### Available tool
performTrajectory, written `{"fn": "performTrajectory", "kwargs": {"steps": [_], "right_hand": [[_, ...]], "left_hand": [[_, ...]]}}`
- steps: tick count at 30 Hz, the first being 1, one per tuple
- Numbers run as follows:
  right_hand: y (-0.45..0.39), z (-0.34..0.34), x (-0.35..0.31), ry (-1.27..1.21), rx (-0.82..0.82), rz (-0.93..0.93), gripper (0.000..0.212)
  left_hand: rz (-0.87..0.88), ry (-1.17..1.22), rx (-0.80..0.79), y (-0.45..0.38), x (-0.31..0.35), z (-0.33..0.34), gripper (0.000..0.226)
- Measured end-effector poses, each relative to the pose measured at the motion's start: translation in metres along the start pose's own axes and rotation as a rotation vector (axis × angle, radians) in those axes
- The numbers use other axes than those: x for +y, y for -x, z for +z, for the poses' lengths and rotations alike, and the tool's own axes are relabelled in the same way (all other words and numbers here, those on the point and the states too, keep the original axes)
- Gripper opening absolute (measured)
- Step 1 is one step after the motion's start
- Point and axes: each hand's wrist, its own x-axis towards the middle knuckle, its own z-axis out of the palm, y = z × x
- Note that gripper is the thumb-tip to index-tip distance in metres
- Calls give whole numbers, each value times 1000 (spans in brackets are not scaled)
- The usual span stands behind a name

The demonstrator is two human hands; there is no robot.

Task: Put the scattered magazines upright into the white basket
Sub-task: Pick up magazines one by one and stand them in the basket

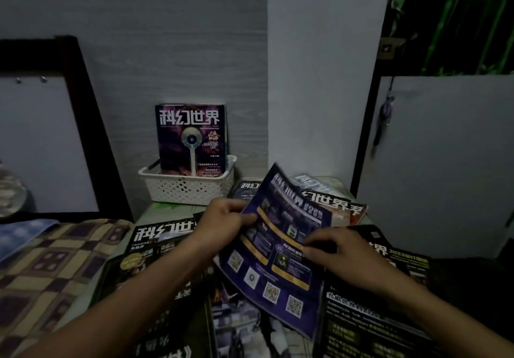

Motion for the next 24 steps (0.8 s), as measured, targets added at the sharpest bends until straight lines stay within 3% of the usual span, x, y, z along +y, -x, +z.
{"fn": "performTrajectory", "kwargs": {"steps": [2,4,6,7,8,10,12,15,18,19,21,23,24], "right_hand": [[4,-7,-30,-406,8,-17,34],[4,-14,-59,-781,22,-1,52],[-1,-21,-83,-963,63,51,75],[-3,-24,-92,-979,103,70,68],[-5,-24,-100,-968,160,80,48],[-4,-22,-109,-947,290,74,18],[-1,-20,-111,-990,346,28,20],[-1,-29,-111,-1131,342,-135,26],[-9,-36,-121,-1275,273,-313,34],[-14,-35,-124,-1277,259,-346,33],[-25,-28,-126,-1195,261,-361,27],[-36,-16,-119,-1019,233,-329,24],[-41,-7,-113,-910,202,-281,25]], "left_hand": [[249,-38,1,15,21,8,24],[553,-225,132,30,38,14,22],[781,-480,283,48,43,22,23],[827,-573,301,56,42,28,28],[838,-651,282,63,37,34,34],[813,-724,200,72,24,38,50],[728,-601,152,72,17,25,53],[505,-239,243,55,17,-15,52],[268,42,197,39,27,-48,76],[218,142,157,35,29,-59,74],[206,254,119,28,28,-79,50],[230,222,204,22,15,-95,25],[228,188,255,20,5,-101,23]]}}
